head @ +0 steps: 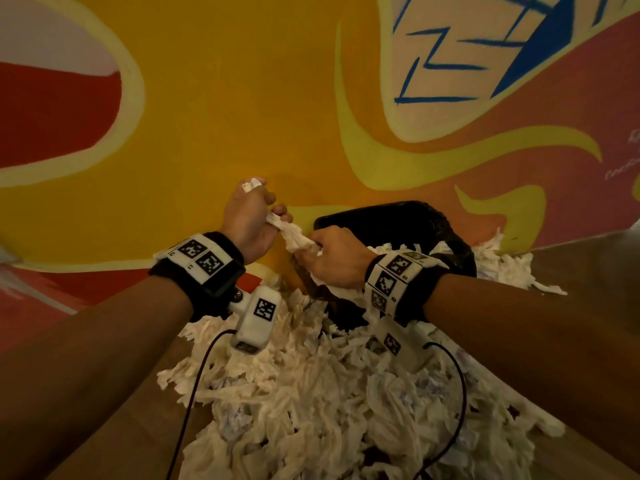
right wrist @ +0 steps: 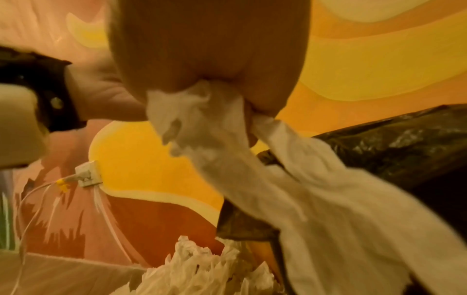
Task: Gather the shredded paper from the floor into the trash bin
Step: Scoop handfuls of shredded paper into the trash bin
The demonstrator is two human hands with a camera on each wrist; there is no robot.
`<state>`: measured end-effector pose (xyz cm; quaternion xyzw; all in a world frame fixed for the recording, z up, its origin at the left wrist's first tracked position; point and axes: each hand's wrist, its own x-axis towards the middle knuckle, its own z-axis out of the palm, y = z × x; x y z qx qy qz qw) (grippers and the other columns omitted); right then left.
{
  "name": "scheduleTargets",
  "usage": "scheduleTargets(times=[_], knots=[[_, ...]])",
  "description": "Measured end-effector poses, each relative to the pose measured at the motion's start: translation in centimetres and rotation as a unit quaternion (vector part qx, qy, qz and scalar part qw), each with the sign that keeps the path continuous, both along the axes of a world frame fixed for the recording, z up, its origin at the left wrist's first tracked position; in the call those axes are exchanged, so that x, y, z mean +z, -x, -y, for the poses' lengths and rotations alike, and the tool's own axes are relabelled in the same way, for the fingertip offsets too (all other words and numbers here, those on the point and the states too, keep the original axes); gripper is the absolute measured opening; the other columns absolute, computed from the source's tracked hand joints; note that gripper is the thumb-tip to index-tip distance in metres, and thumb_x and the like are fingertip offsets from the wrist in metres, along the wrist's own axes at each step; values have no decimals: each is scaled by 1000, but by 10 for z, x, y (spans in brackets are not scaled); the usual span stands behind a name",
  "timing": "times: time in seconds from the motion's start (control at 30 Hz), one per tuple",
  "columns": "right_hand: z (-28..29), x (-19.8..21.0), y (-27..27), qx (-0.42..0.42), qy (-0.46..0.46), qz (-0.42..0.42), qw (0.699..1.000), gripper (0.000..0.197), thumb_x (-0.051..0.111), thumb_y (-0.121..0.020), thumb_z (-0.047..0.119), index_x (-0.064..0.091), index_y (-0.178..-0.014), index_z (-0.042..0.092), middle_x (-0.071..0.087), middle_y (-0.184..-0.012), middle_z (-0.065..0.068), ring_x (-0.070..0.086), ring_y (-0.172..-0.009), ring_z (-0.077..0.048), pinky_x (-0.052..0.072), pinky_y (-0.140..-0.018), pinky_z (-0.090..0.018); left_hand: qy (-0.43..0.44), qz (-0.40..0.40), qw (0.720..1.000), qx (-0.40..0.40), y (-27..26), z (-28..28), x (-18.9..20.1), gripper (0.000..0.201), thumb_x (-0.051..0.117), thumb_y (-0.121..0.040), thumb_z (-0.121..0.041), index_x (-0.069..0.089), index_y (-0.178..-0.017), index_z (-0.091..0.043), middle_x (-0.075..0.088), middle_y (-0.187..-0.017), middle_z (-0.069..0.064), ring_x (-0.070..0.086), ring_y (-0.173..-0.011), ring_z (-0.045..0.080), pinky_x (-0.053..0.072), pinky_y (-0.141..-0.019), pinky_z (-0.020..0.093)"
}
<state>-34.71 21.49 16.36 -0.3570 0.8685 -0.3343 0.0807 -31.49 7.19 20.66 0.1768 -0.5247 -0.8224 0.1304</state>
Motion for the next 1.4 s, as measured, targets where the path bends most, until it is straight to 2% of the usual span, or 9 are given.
scheduleTargets(times=[0.13,0.23,0.33,0.43,0.57,0.9,1.1,1.23,1.4], knots=[[-3,12,6,-37,52,-15,998,25,50,-96,26,53,-78,9,55,-70,-9,50,-59,-21,34,-53,-30,48,79,995,-47,-1,-12,-3,25,41,-101,-14,33,-78,-19,31,-77,1,26,-62,19,20,-71,39],[-5,19,9,-23,70,-35,997,10,51,-94,20,54,-87,14,55,-73,-1,53,-65,-20,37,-56,-30,15,102,982,-158,-3,-25,0,13,41,-103,-28,42,-96,-17,45,-81,9,50,-55,19,41,-62,30],[-11,24,16,-9,64,-38,997,10,57,-91,21,53,-100,18,62,-90,1,59,-81,-19,44,-64,-32,20,86,969,-231,1,-36,3,25,39,-103,-29,48,-114,-8,46,-110,16,49,-96,26,39,-89,37],[-24,26,27,-4,21,-60,998,23,63,-88,28,53,-103,15,64,-91,-1,59,-80,-18,46,-64,-34,61,57,968,-237,2,-44,0,40,49,-99,-26,51,-126,5,54,-118,24,59,-105,32,47,-98,38],[-43,28,43,-37,27,-71,996,36,72,-81,28,43,-101,21,58,-86,-1,51,-67,-15,36,-51,-28,121,32,973,-196,0,-49,-13,15,58,-94,-11,61,-101,2,68,-79,6,67,-58,11,51,-51,19],[-65,27,57,-109,78,-108,985,22,61,-92,34,55,-105,17,60,-100,3,54,-90,-20,36,-69,-25,124,80,986,-76,22,-46,-24,7,44,-102,-9,50,-99,-8,48,-85,8,38,-55,18,32,-41,23],[-73,30,59,-188,143,-140,961,31,54,-93,46,57,-81,17,46,-51,2,41,-46,-7,27,-41,-19,232,93,944,-213,18,-65,-25,12,64,-91,-10,52,-88,-12,43,-75,3,40,-55,14,34,-46,23],[-70,35,56,-175,156,-153,960,36,57,-91,48,59,-77,15,54,-58,4,49,-58,-9,32,-46,-12,275,96,899,-328,12,-83,-27,24,70,-87,-17,57,-104,-6,41,-78,9,34,-53,16,32,-47,26],[-72,37,52,-135,130,-113,976,26,58,-91,46,55,-81,21,53,-68,12,48,-65,0,34,-50,-12,305,98,885,-339,12,-95,-25,21,72,-86,-17,53,-80,-9,47,-64,3,40,-44,12,37,-44,23]])
